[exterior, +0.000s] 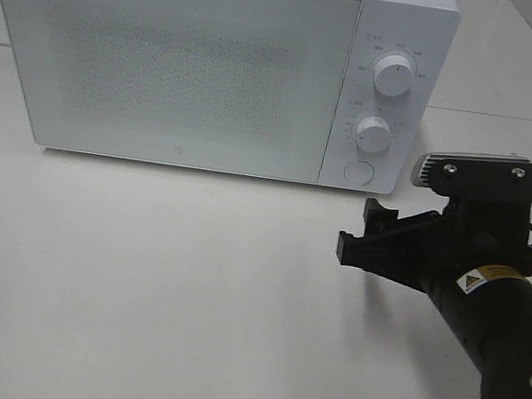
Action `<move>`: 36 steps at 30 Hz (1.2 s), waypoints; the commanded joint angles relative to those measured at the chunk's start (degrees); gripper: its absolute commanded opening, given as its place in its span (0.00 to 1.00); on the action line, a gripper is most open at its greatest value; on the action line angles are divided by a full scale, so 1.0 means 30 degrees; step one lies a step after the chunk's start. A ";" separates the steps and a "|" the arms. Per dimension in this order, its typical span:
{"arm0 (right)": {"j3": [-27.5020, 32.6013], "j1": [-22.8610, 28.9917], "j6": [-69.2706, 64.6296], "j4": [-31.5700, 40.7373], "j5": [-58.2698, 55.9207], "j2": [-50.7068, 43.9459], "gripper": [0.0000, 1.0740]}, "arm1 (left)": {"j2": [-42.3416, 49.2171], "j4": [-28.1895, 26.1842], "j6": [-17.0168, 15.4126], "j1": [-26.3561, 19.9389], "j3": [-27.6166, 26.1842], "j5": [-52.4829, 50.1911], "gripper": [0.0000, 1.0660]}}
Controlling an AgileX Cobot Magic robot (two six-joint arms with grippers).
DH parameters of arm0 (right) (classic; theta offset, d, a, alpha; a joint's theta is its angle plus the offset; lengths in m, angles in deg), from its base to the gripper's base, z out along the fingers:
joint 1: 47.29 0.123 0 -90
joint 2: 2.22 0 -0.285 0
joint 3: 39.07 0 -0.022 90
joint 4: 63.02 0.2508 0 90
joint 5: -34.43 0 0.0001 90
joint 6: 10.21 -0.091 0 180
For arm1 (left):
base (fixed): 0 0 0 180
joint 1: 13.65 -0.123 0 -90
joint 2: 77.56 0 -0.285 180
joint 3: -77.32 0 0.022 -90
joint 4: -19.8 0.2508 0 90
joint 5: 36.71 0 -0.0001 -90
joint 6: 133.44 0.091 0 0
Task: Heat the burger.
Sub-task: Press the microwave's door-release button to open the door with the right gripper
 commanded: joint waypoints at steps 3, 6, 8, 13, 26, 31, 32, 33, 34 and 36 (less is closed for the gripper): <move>-0.0745 0.0306 -0.0210 0.0229 0.0038 0.0248 0.70 | 0.0286 -0.0038 -0.0095 0.0000 0.0038 -0.0267 0.94; -0.0745 0.0306 -0.1910 0.0267 0.0134 0.0248 0.68 | 0.0286 -0.0038 -0.0095 0.0000 0.0038 -0.0267 0.94; -0.0745 0.0306 -0.3476 0.0267 0.0095 0.0248 0.64 | 0.0286 -0.0038 -0.0095 0.0000 0.0038 -0.0267 0.94; -0.0745 0.0306 -0.7372 0.0267 0.0000 0.0248 0.53 | 0.0286 -0.0038 -0.0095 0.0000 0.0038 -0.0267 0.94; -0.0745 0.0306 -2.2899 -0.0095 -0.0840 0.0248 0.04 | 0.0286 -0.0038 -0.0095 0.0000 0.0038 -0.0267 0.94; -0.0745 0.0306 -2.7120 -0.0325 -0.1700 0.0248 0.00 | 0.0286 -0.0038 -0.0095 0.0000 0.0038 -0.0267 0.94; -0.0745 0.0306 -2.7120 -0.0325 -0.1700 0.0248 0.00 | 0.0286 -0.0038 -0.0095 0.0000 0.0038 -0.0267 0.94; -0.0745 0.0306 -2.7865 -0.0477 -0.1719 0.0248 0.00 | 0.0286 -0.0038 -0.0095 0.0000 0.0038 -0.0267 0.94; -0.0745 0.0306 -2.9144 -0.0592 -0.1719 0.0248 0.00 | 0.0286 -0.0038 -0.0095 0.0000 0.0038 -0.0267 0.94; -0.0745 0.0306 -3.0080 -0.0592 -0.1719 0.0248 0.00 | 0.0286 -0.0038 -0.0095 0.0000 0.0038 -0.0267 0.94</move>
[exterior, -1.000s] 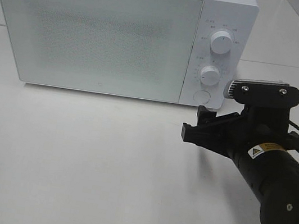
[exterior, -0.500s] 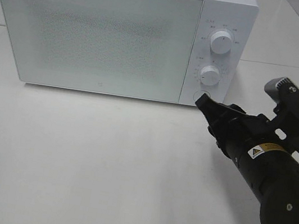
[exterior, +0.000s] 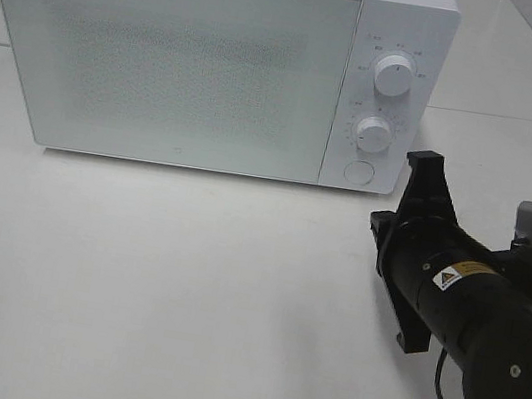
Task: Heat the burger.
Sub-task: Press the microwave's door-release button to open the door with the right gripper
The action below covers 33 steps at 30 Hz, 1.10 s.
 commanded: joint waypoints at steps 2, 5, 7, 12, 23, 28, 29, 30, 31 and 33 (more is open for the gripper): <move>-0.0191 0.0076 -0.1967 -0.0229 -0.0134 0.0057 0.00 | 0.0286 -0.0038 -0.0095 0.0000 0.0038 -0.0267 0.94; -0.0191 0.0076 -0.2158 -0.0210 -0.0115 0.0057 0.00 | 0.0286 -0.0038 -0.0095 0.0000 0.0038 -0.0267 0.94; -0.0191 0.0076 -0.2158 -0.0210 -0.0095 0.0057 0.00 | 0.0286 -0.0038 -0.0095 0.0000 0.0038 -0.0267 0.94; -0.0344 -0.0229 -0.1948 0.0038 0.0248 0.0401 0.00 | 0.0286 -0.0038 -0.0095 0.0000 0.0038 -0.0267 0.94; -0.2521 -0.1012 -0.2120 -0.0306 0.0134 0.2655 0.00 | 0.0286 -0.0038 -0.0095 0.0000 0.0038 -0.0267 0.94; -0.3896 -0.2120 -0.2024 -0.0707 -0.0115 0.3648 0.00 | 0.0286 -0.0038 -0.0095 0.0000 0.0038 -0.0267 0.94; -0.3896 -0.2120 -0.2024 -0.0707 -0.0115 0.3648 0.00 | 0.0286 -0.0038 -0.0095 0.0000 0.0038 -0.0267 0.94; -0.4393 -0.2502 -0.1814 -0.0840 -0.0458 0.3915 0.00 | 0.0286 -0.0038 -0.0095 0.0000 0.0038 -0.0267 0.94; -0.4393 -0.2502 -0.1814 -0.0840 -0.0458 0.3915 0.00 | 0.0286 -0.0038 -0.0095 0.0000 0.0038 -0.0267 0.94; -0.5558 -0.3170 -0.1662 -0.1585 -0.0802 0.4660 0.00 | 0.0286 -0.0038 -0.0095 0.0000 0.0038 -0.0267 0.94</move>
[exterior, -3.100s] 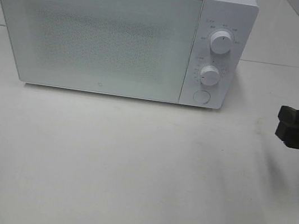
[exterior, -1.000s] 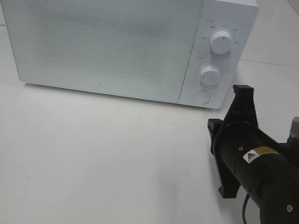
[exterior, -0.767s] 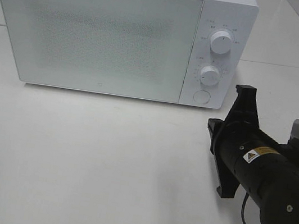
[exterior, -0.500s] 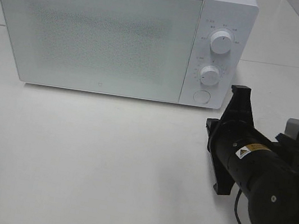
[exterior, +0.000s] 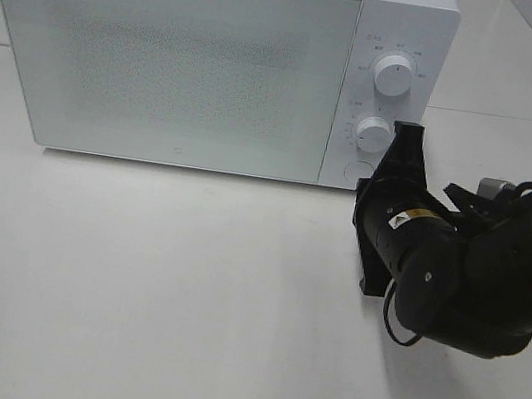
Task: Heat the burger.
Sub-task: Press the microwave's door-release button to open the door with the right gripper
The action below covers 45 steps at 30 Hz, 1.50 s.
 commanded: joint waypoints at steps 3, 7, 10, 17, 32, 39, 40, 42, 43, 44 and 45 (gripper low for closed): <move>-0.0993 -0.0554 0.0306 -0.0726 -0.0497 0.0554 0.00 | 0.0286 -0.0038 -0.0095 0.0000 0.0038 -0.0267 0.94; -0.2024 -0.1165 0.0325 -0.0821 -0.1031 0.1299 0.00 | 0.0286 -0.0038 -0.0095 0.0000 0.0038 -0.0267 0.94; -0.2464 -0.1471 0.0458 -0.0821 -0.1165 0.1662 0.00 | 0.0286 -0.0038 -0.0095 0.0000 0.0038 -0.0267 0.94; -0.3342 -0.1776 0.0497 -0.1146 -0.1509 0.2426 0.00 | 0.0286 -0.0038 -0.0095 0.0000 0.0038 -0.0267 0.94; -0.4641 -0.2215 0.0745 -0.0592 -0.1432 0.3591 0.00 | 0.0286 -0.0038 -0.0095 0.0000 0.0038 -0.0267 0.94; -0.5004 -0.2215 0.0993 -0.0134 -0.0974 0.3820 0.00 | 0.0286 -0.0038 -0.0095 0.0000 0.0038 -0.0267 0.94; -0.5042 -0.2215 0.1070 -0.0076 -0.0821 0.3858 0.00 | 0.0286 -0.0038 -0.0095 0.0000 0.0038 -0.0267 0.94; -0.5157 -0.2215 0.1261 -0.0076 -0.0401 0.3877 0.00 | 0.0286 -0.0038 -0.0095 0.0000 0.0038 -0.0267 0.94; -0.5309 -0.2215 0.1299 -0.0057 -0.0267 0.3877 0.00 | 0.0286 -0.0038 -0.0095 0.0000 0.0038 -0.0267 0.94; -0.5309 -0.2215 0.1299 -0.0057 -0.0267 0.3877 0.00 | 0.0286 -0.0038 -0.0095 0.0000 0.0038 -0.0267 0.94; -0.5386 -0.2215 0.1299 -0.0057 -0.0210 0.3877 0.00 | 0.0286 -0.0038 -0.0095 0.0000 0.0038 -0.0267 0.94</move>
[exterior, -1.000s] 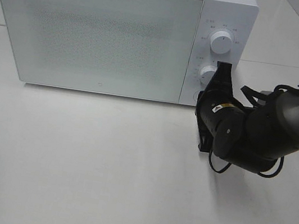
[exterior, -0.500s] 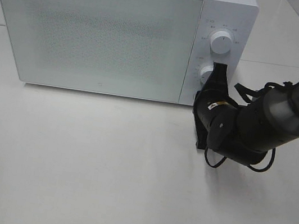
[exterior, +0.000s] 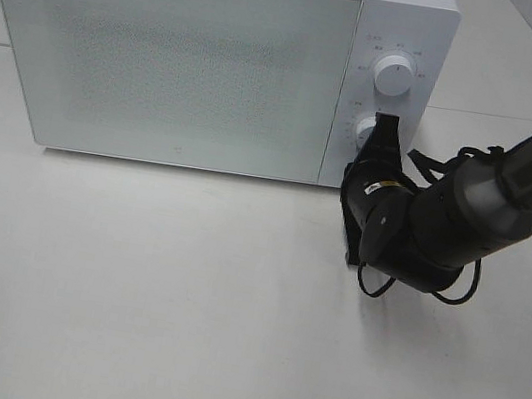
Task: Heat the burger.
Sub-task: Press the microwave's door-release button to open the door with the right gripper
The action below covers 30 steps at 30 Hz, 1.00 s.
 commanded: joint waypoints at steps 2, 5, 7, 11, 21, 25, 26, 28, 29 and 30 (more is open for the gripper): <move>-0.0840 -0.0076 0.0363 -0.0038 0.1738 0.0095 0.00 | 0.0286 -0.0038 -0.0095 0.0000 0.0038 -0.0267 0.94; -0.1184 -0.0076 0.0554 0.0038 0.2235 0.0095 0.00 | 0.0286 -0.0038 -0.0095 0.0000 0.0038 -0.0267 0.94; -0.1394 -0.0076 0.0840 0.0363 0.2674 0.0095 0.00 | 0.0286 -0.0038 -0.0095 0.0000 0.0038 -0.0267 0.94; -0.1986 -0.0497 0.1184 0.0267 0.2941 0.0095 0.00 | 0.0286 -0.0038 -0.0095 0.0000 0.0038 -0.0267 0.94; -0.3476 -0.0955 0.1967 0.0439 0.3457 0.0095 0.00 | 0.0286 -0.0038 -0.0095 0.0000 0.0038 -0.0267 0.94; -0.4049 -0.1165 0.2158 0.0420 0.3762 0.0095 0.00 | 0.0286 -0.0038 -0.0095 0.0000 0.0038 -0.0267 0.94; -0.4049 -0.1165 0.2158 0.0420 0.3762 0.0095 0.00 | 0.0286 -0.0038 -0.0095 0.0000 0.0038 -0.0267 0.94; -0.4106 -0.1165 0.2177 0.0420 0.3648 0.0095 0.00 | 0.0286 -0.0038 -0.0095 0.0000 0.0038 -0.0267 0.94; -0.4106 -0.1165 0.2177 0.0420 0.3648 0.0095 0.00 | 0.0286 -0.0038 -0.0095 0.0000 0.0038 -0.0267 0.94; -0.4106 -0.1184 0.2235 0.0420 0.3610 0.0095 0.00 | 0.0286 -0.0038 -0.0095 0.0000 0.0038 -0.0267 0.94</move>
